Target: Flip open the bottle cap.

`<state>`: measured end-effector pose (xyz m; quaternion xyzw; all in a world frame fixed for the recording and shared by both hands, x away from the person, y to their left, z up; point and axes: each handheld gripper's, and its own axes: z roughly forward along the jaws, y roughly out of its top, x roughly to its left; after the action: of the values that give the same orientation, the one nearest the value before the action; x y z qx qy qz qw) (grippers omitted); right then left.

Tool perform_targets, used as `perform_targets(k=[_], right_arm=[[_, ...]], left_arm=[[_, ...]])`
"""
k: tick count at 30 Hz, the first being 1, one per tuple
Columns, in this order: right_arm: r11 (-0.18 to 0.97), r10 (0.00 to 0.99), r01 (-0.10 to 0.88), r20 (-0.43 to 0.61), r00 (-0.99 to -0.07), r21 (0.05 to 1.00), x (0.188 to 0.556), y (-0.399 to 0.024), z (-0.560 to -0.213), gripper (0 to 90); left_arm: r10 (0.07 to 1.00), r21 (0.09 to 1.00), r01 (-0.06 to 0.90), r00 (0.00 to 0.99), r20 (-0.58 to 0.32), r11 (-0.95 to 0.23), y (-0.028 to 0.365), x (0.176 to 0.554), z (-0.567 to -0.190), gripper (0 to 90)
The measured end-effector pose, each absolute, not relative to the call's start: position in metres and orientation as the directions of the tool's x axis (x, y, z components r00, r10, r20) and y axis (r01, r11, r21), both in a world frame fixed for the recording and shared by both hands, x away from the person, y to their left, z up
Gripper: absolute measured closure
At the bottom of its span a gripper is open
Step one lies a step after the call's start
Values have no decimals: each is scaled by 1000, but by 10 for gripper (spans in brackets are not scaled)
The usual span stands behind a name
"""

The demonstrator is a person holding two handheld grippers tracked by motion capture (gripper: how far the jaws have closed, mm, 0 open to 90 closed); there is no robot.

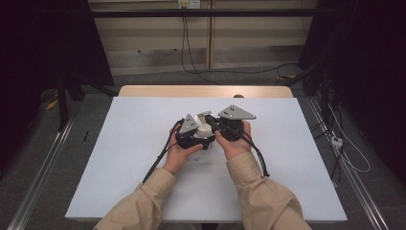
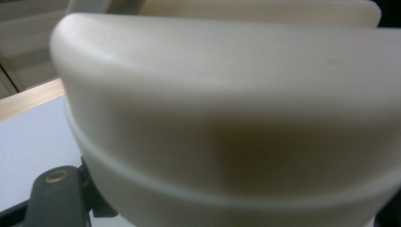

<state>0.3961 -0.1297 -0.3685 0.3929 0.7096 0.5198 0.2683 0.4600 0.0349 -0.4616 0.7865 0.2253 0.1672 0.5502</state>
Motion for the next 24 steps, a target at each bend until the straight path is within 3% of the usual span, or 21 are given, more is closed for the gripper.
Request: perform_targets(k=[24], right_arm=[[154, 847, 277, 17, -532, 948, 409, -129, -365, 900]], left_arm=[[533, 941, 173, 846, 9, -291, 34, 460, -462, 188]])
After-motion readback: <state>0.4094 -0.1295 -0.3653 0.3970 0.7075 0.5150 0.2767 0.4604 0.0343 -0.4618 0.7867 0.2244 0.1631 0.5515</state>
